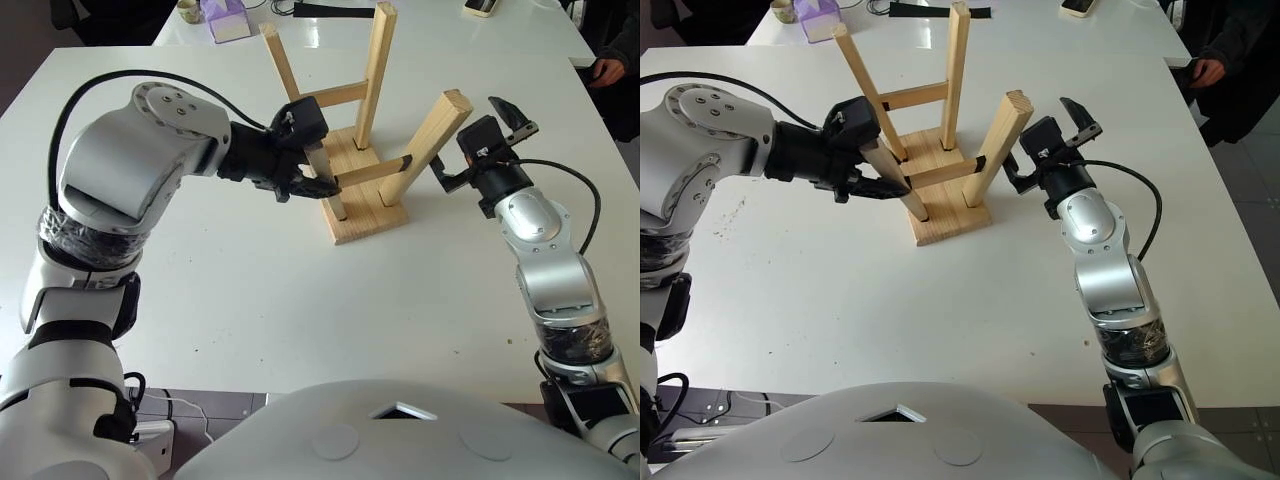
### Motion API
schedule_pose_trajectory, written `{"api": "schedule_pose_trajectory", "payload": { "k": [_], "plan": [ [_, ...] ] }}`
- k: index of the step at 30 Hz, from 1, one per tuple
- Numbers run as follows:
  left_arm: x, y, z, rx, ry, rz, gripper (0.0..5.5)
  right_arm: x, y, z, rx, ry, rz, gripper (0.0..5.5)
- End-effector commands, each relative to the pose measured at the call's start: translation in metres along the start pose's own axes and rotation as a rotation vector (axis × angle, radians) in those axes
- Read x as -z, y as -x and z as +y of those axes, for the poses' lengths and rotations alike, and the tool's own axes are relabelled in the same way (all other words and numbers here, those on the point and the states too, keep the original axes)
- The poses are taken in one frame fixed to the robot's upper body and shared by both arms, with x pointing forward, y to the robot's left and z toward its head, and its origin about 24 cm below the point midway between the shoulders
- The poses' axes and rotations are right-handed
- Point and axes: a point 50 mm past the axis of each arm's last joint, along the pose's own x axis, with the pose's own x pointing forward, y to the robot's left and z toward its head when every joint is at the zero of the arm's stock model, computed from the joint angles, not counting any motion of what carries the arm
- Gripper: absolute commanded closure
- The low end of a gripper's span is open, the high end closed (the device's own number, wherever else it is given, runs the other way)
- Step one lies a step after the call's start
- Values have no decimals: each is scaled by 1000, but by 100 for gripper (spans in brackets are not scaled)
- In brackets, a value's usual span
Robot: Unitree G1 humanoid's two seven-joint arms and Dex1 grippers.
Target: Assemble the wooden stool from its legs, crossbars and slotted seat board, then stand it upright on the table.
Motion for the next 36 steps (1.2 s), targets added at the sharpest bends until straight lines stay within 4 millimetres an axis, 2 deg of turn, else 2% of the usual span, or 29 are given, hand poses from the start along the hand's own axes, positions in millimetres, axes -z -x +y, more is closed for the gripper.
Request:
{"api": "schedule_pose_trajectory", "payload": {
  "k": [1, 2, 6, 10, 13, 16, 20, 25, 26, 28, 31, 32, 34, 36],
  "plan": [
    [-9, -11, -11, 147, 54, -97, 193, 2, -1, 16, -123, -88, -59, 10],
    [-12, -7, -12, 164, 51, -129, 173, 8, -1, 13, -113, -91, -44, 10],
    [-18, 2, -25, 245, 38, -229, 170, 29, 1, 0, -72, -95, 15, 10],
    [-9, -7, -42, 306, 37, -245, 170, 42, 1, -11, -43, -89, 40, 10],
    [4, -16, -44, 249, 28, -212, 170, 50, 1, -13, -37, -72, 55, 10],
    [14, -19, -39, 146, 29, -236, 170, 57, 3, -11, -49, -64, 71, 10],
    [8, 7, -37, 86, -24, -429, 170, 68, 12, -10, -74, -41, 106, 10],
    [16, 50, -48, 136, -74, -526, 170, 76, 25, -12, -87, -43, 139, 10],
    [19, 55, -47, 123, -60, -531, 170, 77, 27, -14, -80, -46, 143, 10],
    [27, 60, -44, 91, -17, -522, 204, 78, 31, -15, -76, -49, 146, 10],
    [45, 65, -48, 52, 34, -515, 253, 79, 34, -12, -98, -67, 144, 56],
    [54, 67, -49, 9, 52, -507, 274, 78, 35, -11, -119, -72, 143, 77],
    [78, 73, -43, -152, 41, -512, 279, 76, 40, -8, -196, -75, 147, 111],
    [109, 77, -38, -276, 46, -443, 279, 76, 48, -6, -284, -69, 161, 111]
  ]
}}
